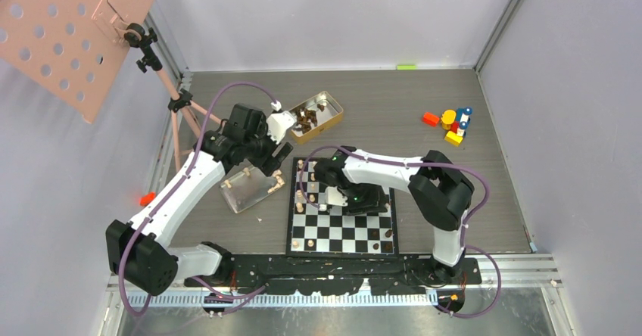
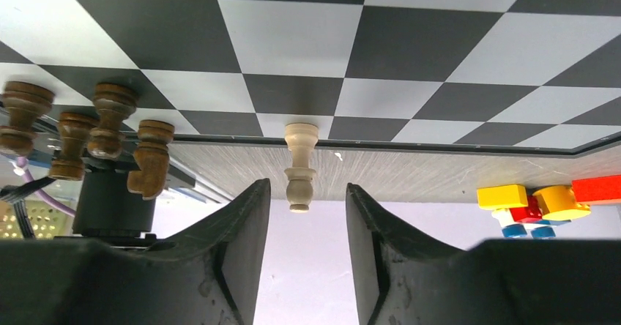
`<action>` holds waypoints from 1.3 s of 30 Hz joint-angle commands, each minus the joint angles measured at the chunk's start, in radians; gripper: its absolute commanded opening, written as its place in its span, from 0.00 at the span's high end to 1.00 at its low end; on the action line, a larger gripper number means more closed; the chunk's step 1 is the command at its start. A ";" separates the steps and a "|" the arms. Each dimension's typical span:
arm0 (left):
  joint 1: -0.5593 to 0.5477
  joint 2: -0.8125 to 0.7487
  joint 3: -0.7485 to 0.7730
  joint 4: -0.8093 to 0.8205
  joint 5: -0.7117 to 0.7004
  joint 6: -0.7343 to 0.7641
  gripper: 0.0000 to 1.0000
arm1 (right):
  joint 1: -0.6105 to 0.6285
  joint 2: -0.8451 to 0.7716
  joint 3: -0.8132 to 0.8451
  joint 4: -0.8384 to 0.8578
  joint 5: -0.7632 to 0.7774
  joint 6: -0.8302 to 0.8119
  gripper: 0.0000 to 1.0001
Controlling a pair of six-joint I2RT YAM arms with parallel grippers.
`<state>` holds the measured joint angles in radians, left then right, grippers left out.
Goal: Set up the chess pieces on the board
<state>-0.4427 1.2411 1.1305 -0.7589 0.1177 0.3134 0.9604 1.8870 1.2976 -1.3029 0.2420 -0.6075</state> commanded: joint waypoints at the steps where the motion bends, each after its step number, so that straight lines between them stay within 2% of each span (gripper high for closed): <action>1: 0.006 -0.015 0.001 0.024 0.029 -0.005 0.23 | -0.004 -0.112 0.000 0.028 -0.059 0.034 0.50; 7: 0.006 -0.007 0.001 0.020 0.041 -0.005 0.23 | -0.047 -0.209 -0.065 0.117 -0.138 0.083 0.42; 16: 0.006 0.005 0.009 0.015 0.054 -0.005 0.23 | -0.182 -0.330 -0.163 0.243 -0.301 0.132 0.41; 23: 0.006 0.012 0.014 0.009 0.057 -0.005 0.23 | -0.239 -0.341 -0.234 0.310 -0.342 0.135 0.42; 27: 0.006 0.014 0.013 0.009 0.055 -0.005 0.23 | -0.248 -0.330 -0.255 0.330 -0.349 0.135 0.47; 33: 0.006 0.013 0.011 0.009 0.055 -0.003 0.23 | -0.252 -0.322 -0.258 0.332 -0.346 0.135 0.60; 39: 0.006 0.011 0.009 0.011 0.048 -0.004 0.23 | -0.253 -0.317 -0.219 0.293 -0.349 0.128 0.81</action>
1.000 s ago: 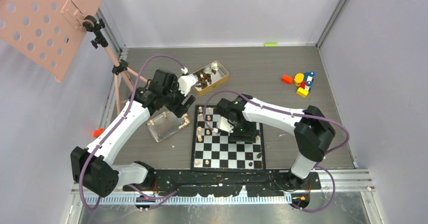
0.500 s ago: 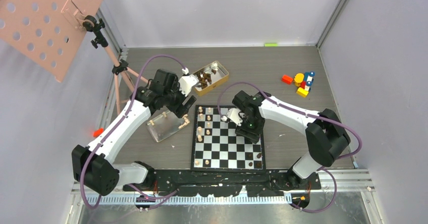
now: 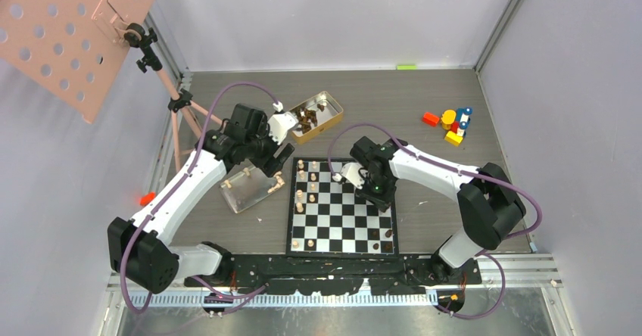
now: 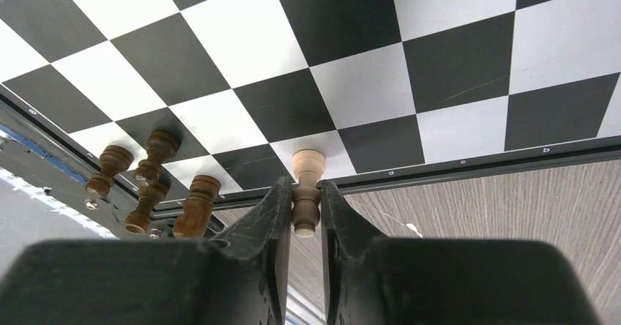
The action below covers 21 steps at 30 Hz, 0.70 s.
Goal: Set up the chess pieces on the board
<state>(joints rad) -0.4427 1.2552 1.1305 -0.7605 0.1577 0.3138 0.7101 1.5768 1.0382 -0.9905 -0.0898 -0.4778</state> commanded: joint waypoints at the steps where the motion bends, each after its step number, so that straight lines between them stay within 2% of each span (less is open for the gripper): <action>1: 0.006 -0.005 0.008 0.012 0.006 -0.004 0.23 | -0.003 -0.004 0.051 -0.025 -0.015 -0.006 0.84; 6: 0.009 -0.017 0.005 0.024 -0.014 -0.018 0.23 | -0.002 0.009 0.101 -0.068 -0.024 -0.018 0.90; 10: 0.039 -0.014 0.012 0.032 -0.015 -0.044 0.23 | 0.005 0.023 0.203 -0.104 -0.050 -0.022 0.91; 15: 0.114 0.001 0.025 0.030 -0.009 -0.080 0.22 | 0.070 0.066 0.323 -0.143 -0.071 -0.029 0.91; 18: 0.171 0.001 0.035 0.037 -0.026 -0.107 0.14 | 0.130 0.091 0.403 -0.153 -0.069 -0.033 0.91; 21: 0.248 0.006 0.054 0.034 -0.028 -0.136 0.11 | 0.186 0.136 0.473 -0.163 -0.064 -0.035 0.91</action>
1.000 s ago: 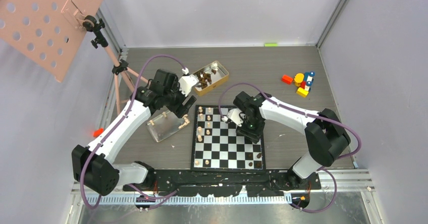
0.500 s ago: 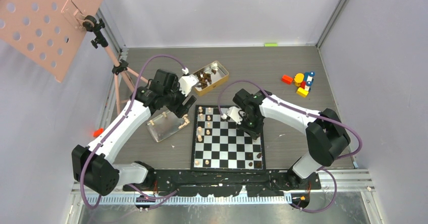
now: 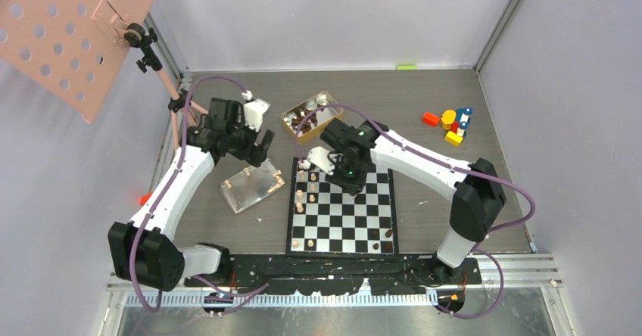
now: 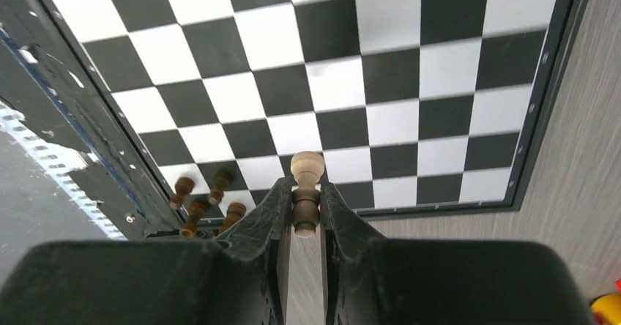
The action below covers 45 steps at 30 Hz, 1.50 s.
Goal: Set up the chess pieces on the board
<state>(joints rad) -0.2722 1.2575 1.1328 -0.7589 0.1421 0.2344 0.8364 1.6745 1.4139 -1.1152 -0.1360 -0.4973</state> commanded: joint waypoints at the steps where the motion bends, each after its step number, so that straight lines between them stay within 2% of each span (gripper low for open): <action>1: 0.099 0.004 0.056 0.030 -0.006 -0.066 0.10 | 0.088 0.049 0.134 -0.041 -0.018 -0.015 0.91; 10: 0.294 -0.025 0.073 0.047 0.024 -0.122 0.02 | 0.239 0.227 0.354 -0.073 0.029 0.002 0.91; 16: 0.436 -0.048 0.073 0.067 0.069 -0.128 0.00 | 0.266 0.311 0.459 -0.094 0.078 0.006 0.91; 29: 0.517 -0.043 0.044 0.086 0.119 -0.138 0.00 | 0.251 0.455 0.662 -0.114 0.195 -0.026 0.91; 45: 0.548 -0.027 0.045 0.087 0.143 -0.129 0.00 | 0.201 0.620 0.868 -0.176 0.152 -0.076 0.91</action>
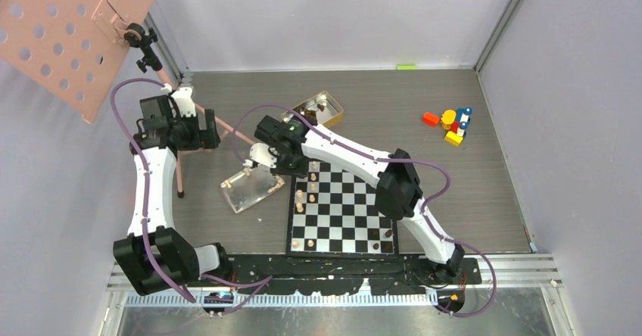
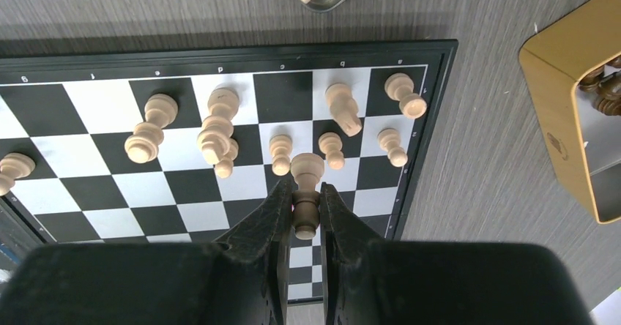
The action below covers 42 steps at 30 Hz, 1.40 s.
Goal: Set up the chess pieces on the board
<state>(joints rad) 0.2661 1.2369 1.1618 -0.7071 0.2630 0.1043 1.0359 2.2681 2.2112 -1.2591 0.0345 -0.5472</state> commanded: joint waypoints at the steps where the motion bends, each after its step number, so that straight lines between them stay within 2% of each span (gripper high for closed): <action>1: 0.011 -0.007 0.014 0.035 0.023 0.003 0.00 | 0.001 0.031 0.077 -0.038 -0.019 -0.028 0.91; 16: 0.011 0.008 0.010 0.031 0.043 0.013 0.00 | 0.001 0.104 0.135 -0.060 -0.072 -0.030 0.91; 42: 0.016 0.012 -0.011 0.037 0.042 0.024 0.00 | 0.001 0.158 0.160 -0.041 -0.057 -0.037 0.89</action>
<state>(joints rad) 0.2707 1.2507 1.1545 -0.7063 0.2890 0.1135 1.0321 2.4229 2.3230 -1.3064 -0.0273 -0.5709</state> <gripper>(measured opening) 0.994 0.214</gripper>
